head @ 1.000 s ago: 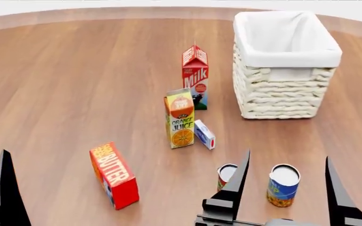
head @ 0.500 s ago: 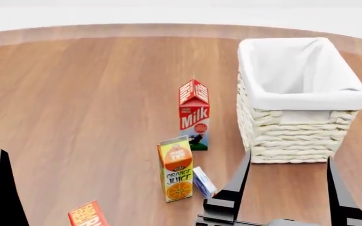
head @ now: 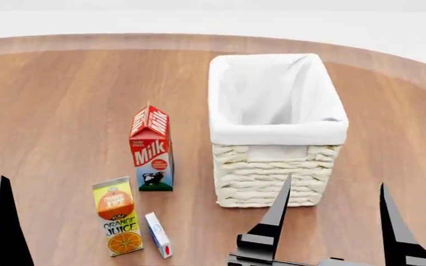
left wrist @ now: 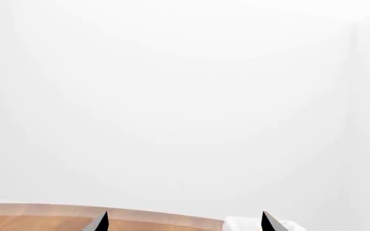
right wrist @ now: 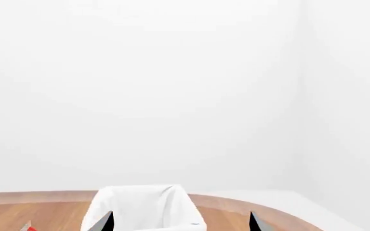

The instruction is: Pick up the tomato sauce, and put it in the basket.

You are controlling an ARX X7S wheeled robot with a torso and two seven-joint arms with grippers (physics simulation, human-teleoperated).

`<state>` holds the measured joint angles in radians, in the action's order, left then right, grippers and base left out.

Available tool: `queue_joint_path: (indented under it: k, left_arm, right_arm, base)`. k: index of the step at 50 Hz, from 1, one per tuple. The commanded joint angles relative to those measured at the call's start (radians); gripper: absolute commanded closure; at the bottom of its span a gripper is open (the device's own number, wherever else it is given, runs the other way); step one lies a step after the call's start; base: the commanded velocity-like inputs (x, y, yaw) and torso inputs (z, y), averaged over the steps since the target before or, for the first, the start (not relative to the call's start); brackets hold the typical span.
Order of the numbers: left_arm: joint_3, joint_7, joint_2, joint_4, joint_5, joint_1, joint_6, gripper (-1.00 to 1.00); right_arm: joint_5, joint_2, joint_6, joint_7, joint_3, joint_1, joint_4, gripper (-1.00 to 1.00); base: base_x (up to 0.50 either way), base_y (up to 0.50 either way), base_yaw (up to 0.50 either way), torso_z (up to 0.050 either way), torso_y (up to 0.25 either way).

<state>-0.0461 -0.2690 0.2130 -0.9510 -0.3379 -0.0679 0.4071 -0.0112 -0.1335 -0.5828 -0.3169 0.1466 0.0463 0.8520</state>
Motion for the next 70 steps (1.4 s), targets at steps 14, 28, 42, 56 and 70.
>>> queue_joint_path:
  k: [14, 28, 42, 56, 70]
  left_arm:
    - [-0.013, -0.02, 0.02, 0.006, -0.008, -0.001, -0.015, -1.0]
    - [-0.019, -0.032, 0.032, 0.004, -0.018, 0.003, -0.012, -1.0]
    - [-0.024, -0.049, 0.048, 0.007, -0.029, 0.003, -0.025, -1.0]
    - [-0.035, -0.073, 0.069, 0.009, -0.043, 0.004, -0.036, -1.0]
    - [-0.049, -0.093, 0.087, 0.017, -0.051, 0.008, -0.049, -1.0]
  right_arm:
    - [0.037, -0.016, 0.005, -0.014, 0.008, 0.001, -0.008, -1.0]
    - [0.061, -0.021, -0.016, -0.02, 0.009, 0.009, -0.017, -1.0]
    - [0.03, -0.046, -0.015, -0.034, 0.051, 0.015, -0.026, -1.0]
    - [0.038, -0.052, 0.021, -0.051, 0.044, -0.003, -0.036, -1.0]
    - [0.044, -0.063, 0.017, -0.064, 0.053, 0.001, -0.036, -1.0]
  base:
    - [0.0, -0.5, 0.0, 0.0, 0.0]
    - [0.33, -0.34, 0.0, 0.0, 0.001]
    - [0.29, -0.04, 0.0, 0.0, 0.001]
    - [0.0, 0.0, 0.0, 0.0, 0.0]
    - [0.0, 0.0, 0.48, 0.0, 0.0]
